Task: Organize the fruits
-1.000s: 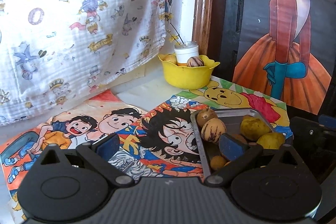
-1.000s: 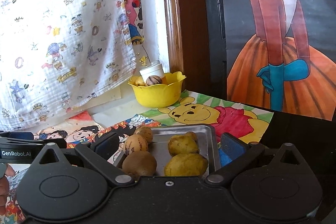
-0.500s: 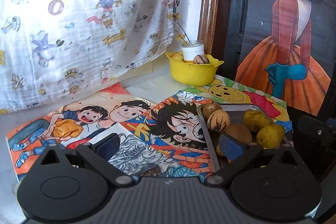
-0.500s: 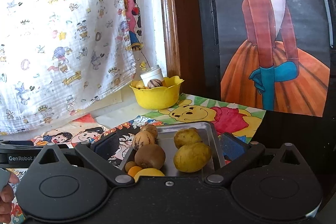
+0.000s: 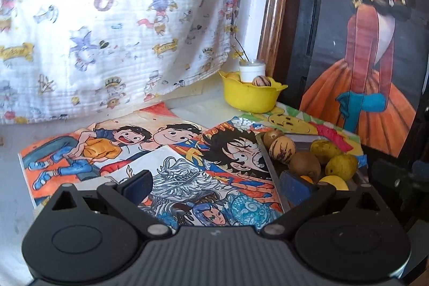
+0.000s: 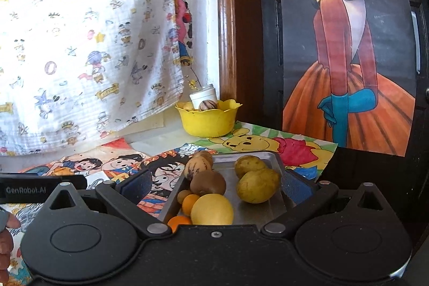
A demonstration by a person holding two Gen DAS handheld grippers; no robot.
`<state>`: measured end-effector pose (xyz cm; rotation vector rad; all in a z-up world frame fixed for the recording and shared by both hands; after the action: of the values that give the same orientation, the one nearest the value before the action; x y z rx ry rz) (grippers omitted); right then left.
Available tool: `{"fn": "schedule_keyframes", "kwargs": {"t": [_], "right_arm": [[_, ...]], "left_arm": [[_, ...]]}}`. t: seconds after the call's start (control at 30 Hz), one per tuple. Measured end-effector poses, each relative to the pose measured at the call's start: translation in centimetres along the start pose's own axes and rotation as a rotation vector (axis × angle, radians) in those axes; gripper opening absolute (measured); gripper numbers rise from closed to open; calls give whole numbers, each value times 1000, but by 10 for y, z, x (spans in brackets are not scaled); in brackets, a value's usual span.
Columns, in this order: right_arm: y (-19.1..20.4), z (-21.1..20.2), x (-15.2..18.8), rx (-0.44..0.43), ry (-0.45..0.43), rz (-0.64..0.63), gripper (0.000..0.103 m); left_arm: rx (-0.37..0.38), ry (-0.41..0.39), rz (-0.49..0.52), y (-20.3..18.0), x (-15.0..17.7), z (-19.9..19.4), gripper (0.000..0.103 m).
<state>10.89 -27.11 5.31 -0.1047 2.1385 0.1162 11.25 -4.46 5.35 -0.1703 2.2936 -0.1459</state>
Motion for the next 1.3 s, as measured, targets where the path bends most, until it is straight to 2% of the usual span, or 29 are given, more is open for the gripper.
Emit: {"fn": "schedule_keyframes", "kwargs": {"t": [0.13, 0.3, 0.83, 1.3], "right_arm": [[7, -7, 6, 2, -11, -1, 102], [14, -12, 12, -7, -19, -1, 102], [25, -31, 34, -15, -50, 10, 102], [39, -38, 52, -33, -65, -27, 103]], "left_arm": [[9, -7, 5, 4, 5, -6, 103], [-23, -28, 39, 8, 14, -13, 103], [-45, -45, 40, 33, 37, -35, 103], [-35, -44, 54, 51, 58, -41, 103]]}}
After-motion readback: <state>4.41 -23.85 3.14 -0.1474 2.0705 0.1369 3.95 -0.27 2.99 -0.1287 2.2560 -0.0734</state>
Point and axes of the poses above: each gripper's, at about its wrist camera, not at the fingertips, and z roughly the way its jaws point, y to its left, x to its underside, the point moved 1 cm from there along z, roughly the way its jaws point, and after that the axes turned 14 degrees about y, right-handed, at the moved point
